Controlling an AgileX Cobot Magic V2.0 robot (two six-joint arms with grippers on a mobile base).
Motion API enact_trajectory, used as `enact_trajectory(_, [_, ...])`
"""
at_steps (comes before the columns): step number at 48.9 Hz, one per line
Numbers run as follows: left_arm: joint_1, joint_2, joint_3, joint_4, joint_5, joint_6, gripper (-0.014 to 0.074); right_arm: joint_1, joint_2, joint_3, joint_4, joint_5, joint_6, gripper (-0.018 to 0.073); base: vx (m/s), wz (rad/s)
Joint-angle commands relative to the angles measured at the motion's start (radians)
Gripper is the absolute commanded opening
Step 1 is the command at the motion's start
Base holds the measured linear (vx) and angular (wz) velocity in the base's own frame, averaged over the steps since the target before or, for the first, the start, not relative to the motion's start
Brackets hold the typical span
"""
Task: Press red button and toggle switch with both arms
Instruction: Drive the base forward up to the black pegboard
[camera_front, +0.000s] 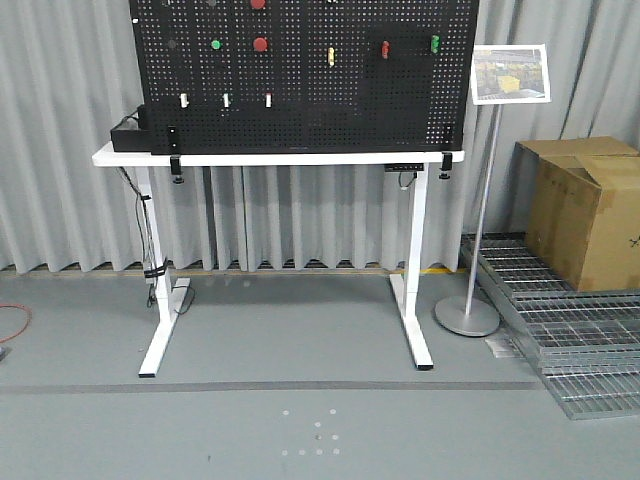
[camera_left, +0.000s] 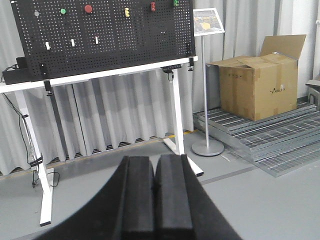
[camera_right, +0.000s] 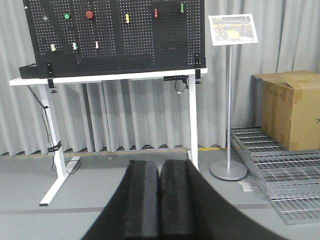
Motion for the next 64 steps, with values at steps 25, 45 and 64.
enact_trajectory(25, [0.003,-0.016,0.035,-0.002,-0.083,-0.009,0.0002,-0.002,-0.018,0.012,-0.008,-0.084,-0.003,-0.0003,0.12,-0.01])
enact_trajectory(45, [0.003,-0.016,0.035,-0.002,-0.083,-0.009,0.0002,-0.002,-0.018,0.012,-0.008,-0.084,-0.003,-0.0003,0.22,-0.01])
enact_trajectory(64, [0.003,-0.016,0.035,-0.002,-0.083,-0.009,0.0002,-0.002,-0.018,0.012,-0.008,-0.084,-0.003,-0.0003,0.28,-0.05])
